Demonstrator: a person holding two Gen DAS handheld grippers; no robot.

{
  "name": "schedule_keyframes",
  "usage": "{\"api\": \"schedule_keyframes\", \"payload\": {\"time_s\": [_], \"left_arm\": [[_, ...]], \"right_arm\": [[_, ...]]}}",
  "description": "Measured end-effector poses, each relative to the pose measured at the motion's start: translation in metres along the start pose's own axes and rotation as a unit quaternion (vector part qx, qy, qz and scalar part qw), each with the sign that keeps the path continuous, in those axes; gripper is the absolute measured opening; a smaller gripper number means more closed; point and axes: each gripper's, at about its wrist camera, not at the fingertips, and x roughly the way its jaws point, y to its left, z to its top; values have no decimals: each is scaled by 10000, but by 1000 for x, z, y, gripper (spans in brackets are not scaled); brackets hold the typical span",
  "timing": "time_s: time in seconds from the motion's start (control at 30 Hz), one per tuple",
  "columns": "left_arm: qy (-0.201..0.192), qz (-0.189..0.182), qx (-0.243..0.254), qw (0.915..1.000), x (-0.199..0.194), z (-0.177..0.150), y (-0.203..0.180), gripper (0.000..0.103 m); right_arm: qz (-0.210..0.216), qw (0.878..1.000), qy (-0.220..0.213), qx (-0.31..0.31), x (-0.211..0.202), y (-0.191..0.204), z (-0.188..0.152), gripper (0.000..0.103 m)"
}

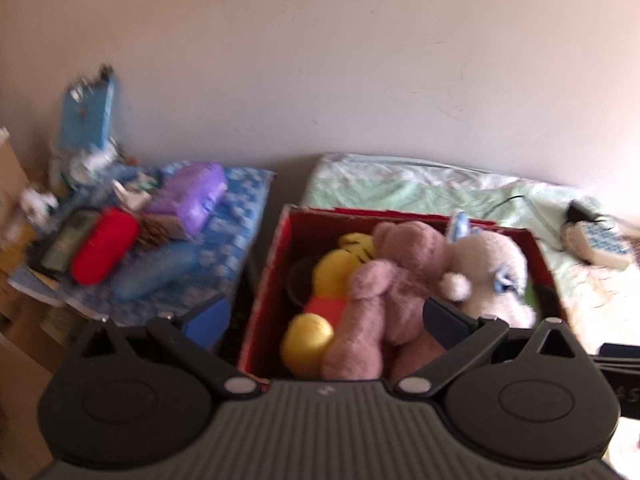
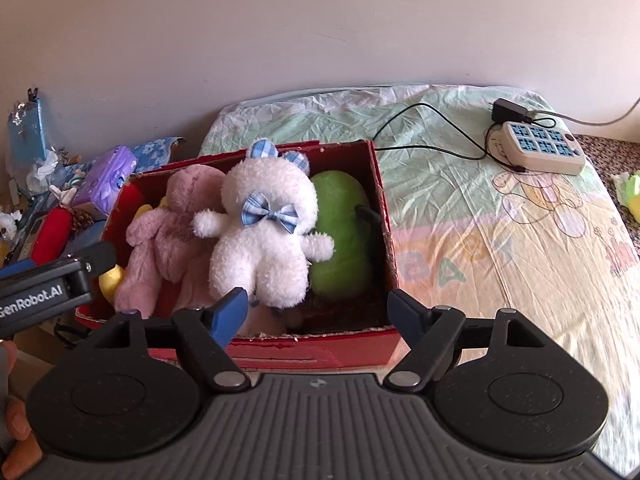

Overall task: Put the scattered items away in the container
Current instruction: 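Withdraw both grippers up and back from the red box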

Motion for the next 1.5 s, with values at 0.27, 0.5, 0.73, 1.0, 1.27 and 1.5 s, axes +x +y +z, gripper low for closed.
{"api": "schedule_keyframes", "payload": {"time_s": [0.27,0.5,0.73,1.0,1.27,1.5], "left_arm": [[265,618,317,9972,6,-4,-9,103],[252,487,63,9985,2,-7,-5,103],[399,301,-201,9985,7,-8,0,103],[276,408,5,9988,6,-10,-11,103],[253,451,82,9986,8,-14,-13,103],[266,469,244,9982,6,-16,-18,103]], "right_arm": [[-69,9999,-15,-90,1,8,-5,81],[62,10000,-78,3,4,6,-4,87],[347,9993,-80,151,2,1,-5,88],[212,9995,-33,246,5,-3,-6,88],[168,9997,-106,162,6,-3,-8,87],[321,9993,-162,64,0,-1,-8,86]]}}
